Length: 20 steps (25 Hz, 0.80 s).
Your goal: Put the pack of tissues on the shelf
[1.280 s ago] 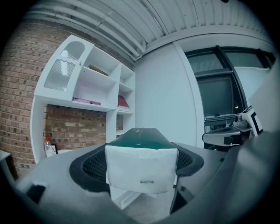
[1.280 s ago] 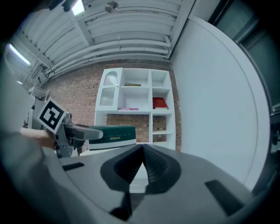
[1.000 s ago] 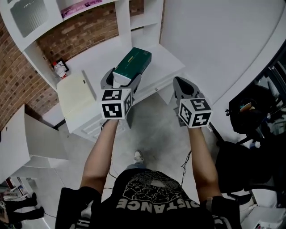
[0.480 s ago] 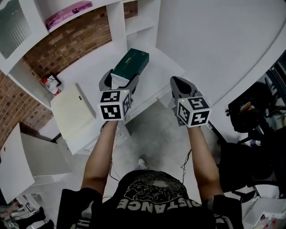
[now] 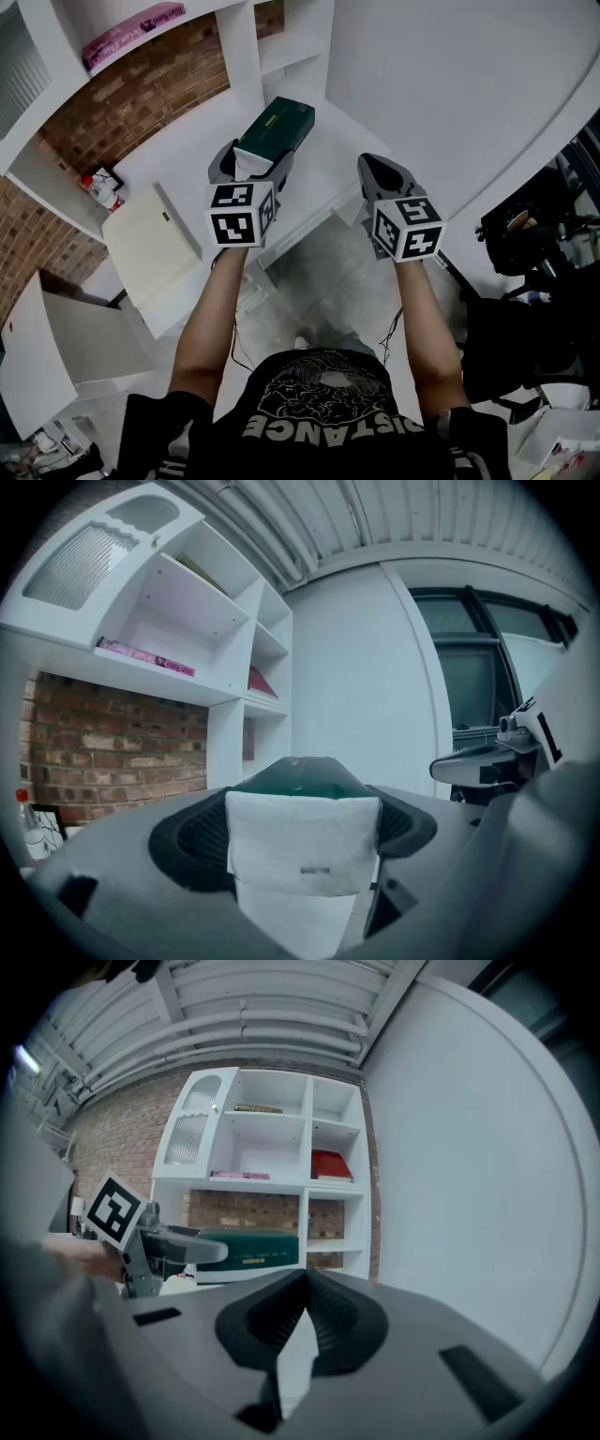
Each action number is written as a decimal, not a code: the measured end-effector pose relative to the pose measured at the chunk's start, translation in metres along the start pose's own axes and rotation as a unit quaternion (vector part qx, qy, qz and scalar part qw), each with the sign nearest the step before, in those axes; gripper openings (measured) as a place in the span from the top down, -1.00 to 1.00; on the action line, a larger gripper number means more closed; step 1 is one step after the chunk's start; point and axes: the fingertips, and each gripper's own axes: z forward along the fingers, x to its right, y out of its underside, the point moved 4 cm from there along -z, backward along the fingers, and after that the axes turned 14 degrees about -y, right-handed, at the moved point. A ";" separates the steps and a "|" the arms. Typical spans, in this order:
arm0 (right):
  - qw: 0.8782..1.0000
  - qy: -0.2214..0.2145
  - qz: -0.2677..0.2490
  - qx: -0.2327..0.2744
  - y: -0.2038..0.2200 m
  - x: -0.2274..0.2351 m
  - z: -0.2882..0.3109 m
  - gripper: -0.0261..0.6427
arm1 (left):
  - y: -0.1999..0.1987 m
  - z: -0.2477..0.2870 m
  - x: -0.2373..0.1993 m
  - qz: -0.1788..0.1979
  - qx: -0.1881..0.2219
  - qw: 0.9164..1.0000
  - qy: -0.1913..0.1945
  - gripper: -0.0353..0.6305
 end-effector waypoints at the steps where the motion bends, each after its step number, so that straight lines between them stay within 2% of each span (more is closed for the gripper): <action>1: 1.000 0.002 0.002 0.003 0.000 0.003 0.001 0.91 | 0.000 0.003 0.001 0.001 0.000 1.000 0.001 -0.39; 12: 1.000 -0.009 0.006 0.021 0.001 0.065 0.033 0.91 | -0.008 0.064 0.019 0.021 0.005 1.000 -0.003 -0.39; 20: 0.998 -0.061 0.000 0.016 -0.005 0.155 0.098 0.91 | -0.019 0.151 0.031 0.015 0.008 0.999 -0.050 -0.39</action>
